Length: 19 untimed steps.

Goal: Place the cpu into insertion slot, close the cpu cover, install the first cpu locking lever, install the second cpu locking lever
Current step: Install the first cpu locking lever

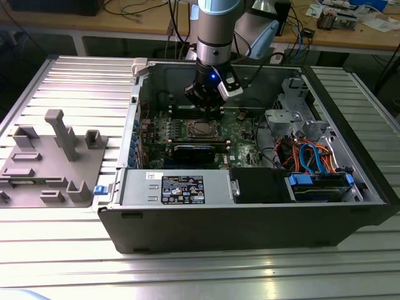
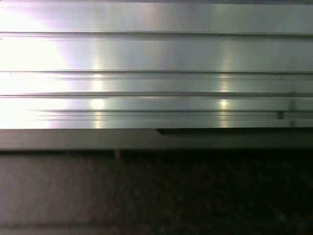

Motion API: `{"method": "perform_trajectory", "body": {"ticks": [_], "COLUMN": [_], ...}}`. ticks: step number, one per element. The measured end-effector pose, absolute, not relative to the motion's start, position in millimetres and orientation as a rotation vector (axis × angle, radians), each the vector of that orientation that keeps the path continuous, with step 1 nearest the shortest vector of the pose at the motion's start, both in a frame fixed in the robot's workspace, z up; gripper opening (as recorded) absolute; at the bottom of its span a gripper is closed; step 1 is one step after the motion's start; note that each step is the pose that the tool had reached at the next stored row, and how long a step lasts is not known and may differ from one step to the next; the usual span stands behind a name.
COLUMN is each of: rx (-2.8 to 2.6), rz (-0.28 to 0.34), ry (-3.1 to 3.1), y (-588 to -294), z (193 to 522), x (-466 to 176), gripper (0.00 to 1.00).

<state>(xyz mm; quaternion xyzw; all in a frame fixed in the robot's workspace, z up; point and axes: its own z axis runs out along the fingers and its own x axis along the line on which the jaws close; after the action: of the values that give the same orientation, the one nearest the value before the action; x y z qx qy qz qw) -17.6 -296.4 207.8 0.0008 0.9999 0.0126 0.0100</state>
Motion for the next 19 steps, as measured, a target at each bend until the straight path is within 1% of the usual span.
{"method": "perform_trajectory", "body": {"ticks": [4, 11, 19], "rx": [0.002, 0.002, 0.002], "rz": [0.028, 0.029, 0.029], "ry": [3.122, 3.121, 3.121], "y": [-296.8, -296.9, -297.0], "z": [204.0, 201.4, 206.5], "x": [-17.6, -17.5, -17.5], "gripper": [0.11, 0.11, 0.11]}}
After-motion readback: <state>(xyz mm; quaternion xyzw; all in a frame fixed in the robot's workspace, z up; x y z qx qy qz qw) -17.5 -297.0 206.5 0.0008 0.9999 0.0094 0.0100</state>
